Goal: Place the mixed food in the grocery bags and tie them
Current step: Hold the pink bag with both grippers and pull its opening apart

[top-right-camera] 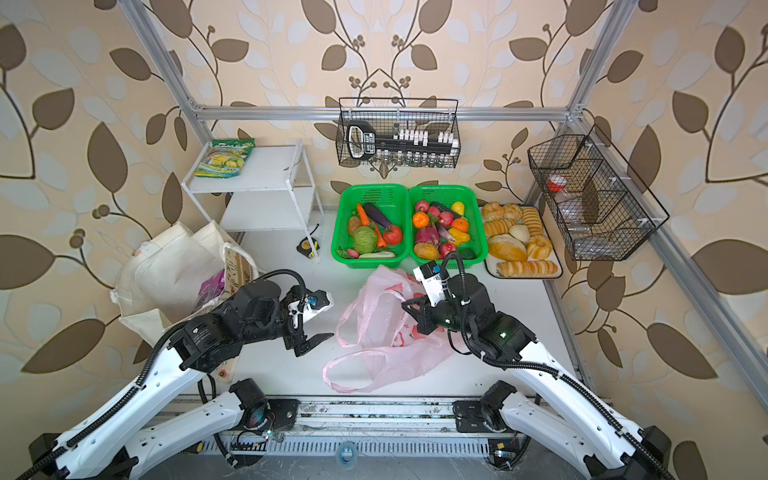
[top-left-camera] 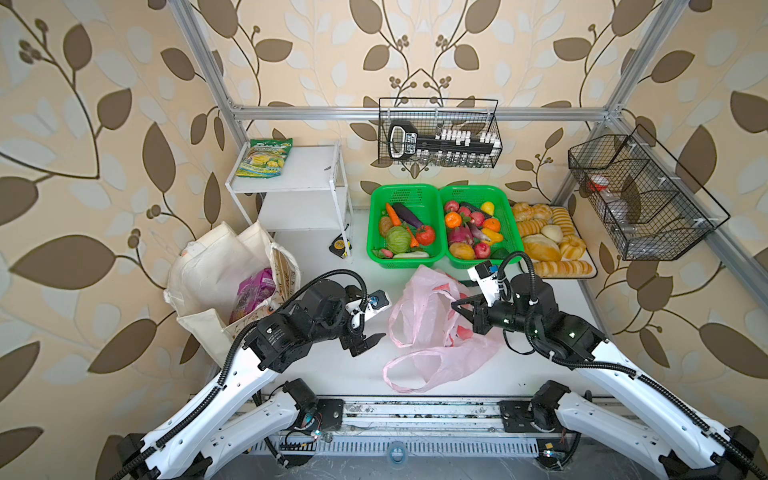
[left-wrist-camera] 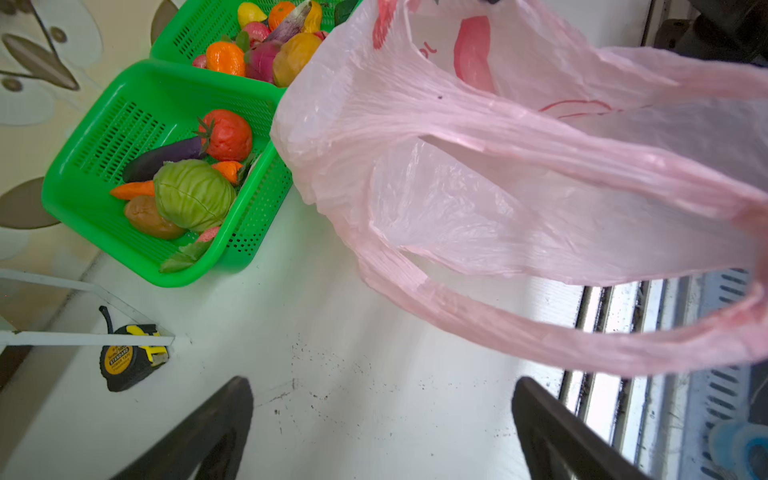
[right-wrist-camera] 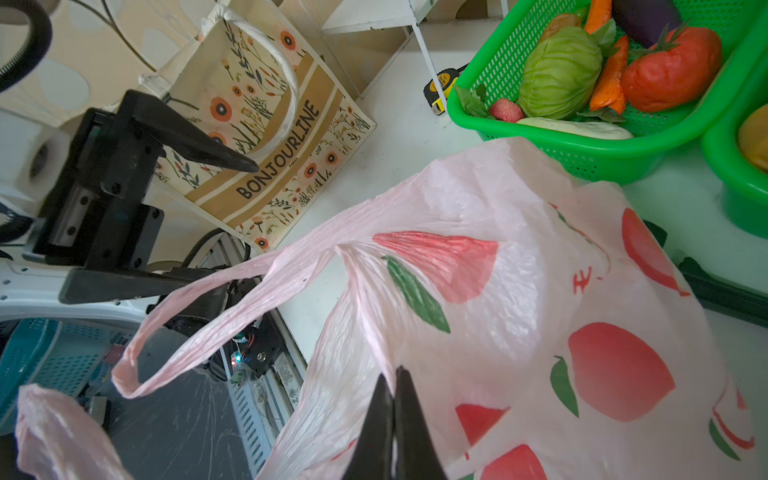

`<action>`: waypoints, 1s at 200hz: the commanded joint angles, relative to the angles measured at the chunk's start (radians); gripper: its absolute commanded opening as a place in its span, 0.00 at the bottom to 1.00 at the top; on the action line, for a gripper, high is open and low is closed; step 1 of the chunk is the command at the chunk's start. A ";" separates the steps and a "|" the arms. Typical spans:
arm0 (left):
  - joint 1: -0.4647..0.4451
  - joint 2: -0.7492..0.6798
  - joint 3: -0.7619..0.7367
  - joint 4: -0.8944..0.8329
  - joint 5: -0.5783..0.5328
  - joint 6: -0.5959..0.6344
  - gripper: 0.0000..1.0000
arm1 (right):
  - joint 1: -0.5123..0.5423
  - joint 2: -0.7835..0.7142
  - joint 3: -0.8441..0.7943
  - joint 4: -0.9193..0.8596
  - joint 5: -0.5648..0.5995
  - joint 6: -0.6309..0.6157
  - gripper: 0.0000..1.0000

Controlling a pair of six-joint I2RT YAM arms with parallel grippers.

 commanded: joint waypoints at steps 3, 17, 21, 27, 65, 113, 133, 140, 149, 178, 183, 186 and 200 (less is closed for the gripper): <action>-0.019 0.011 -0.008 0.057 0.032 0.033 0.99 | -0.033 0.010 -0.014 0.043 -0.079 0.031 0.00; -0.028 0.003 -0.020 0.111 0.013 0.019 0.99 | -0.051 0.016 -0.014 0.043 -0.112 0.037 0.00; -0.029 -0.003 -0.024 0.130 0.017 0.017 0.99 | -0.052 0.017 -0.014 0.041 -0.113 0.037 0.00; -0.029 -0.010 -0.030 0.162 0.029 0.011 0.99 | -0.052 0.018 -0.015 0.038 -0.112 0.036 0.00; -0.029 0.055 0.013 0.209 0.196 -0.038 0.89 | -0.052 0.030 -0.013 0.049 -0.126 0.049 0.00; -0.030 0.138 0.100 0.241 0.291 -0.153 0.31 | -0.047 0.008 -0.037 0.023 -0.133 0.048 0.00; -0.030 0.128 0.089 0.358 0.278 -0.271 0.06 | -0.044 0.001 -0.036 -0.029 -0.089 0.036 0.00; -0.030 0.125 0.087 0.397 0.257 -0.333 0.00 | -0.044 0.000 -0.033 -0.047 -0.072 0.034 0.00; -0.030 0.123 0.085 0.443 0.200 -0.429 0.00 | -0.038 -0.001 -0.027 -0.070 -0.047 0.034 0.00; -0.029 0.145 0.097 0.514 0.144 -0.651 0.00 | -0.001 0.002 0.004 -0.136 0.040 0.039 0.06; -0.029 0.154 0.103 0.517 0.168 -0.672 0.00 | 0.006 0.004 0.010 -0.146 0.056 0.040 0.08; -0.030 0.159 0.107 0.521 0.185 -0.684 0.00 | 0.011 0.005 0.015 -0.151 0.064 0.041 0.10; -0.030 0.187 0.118 0.551 0.256 -0.753 0.00 | 0.031 0.019 0.035 -0.169 0.099 0.046 0.25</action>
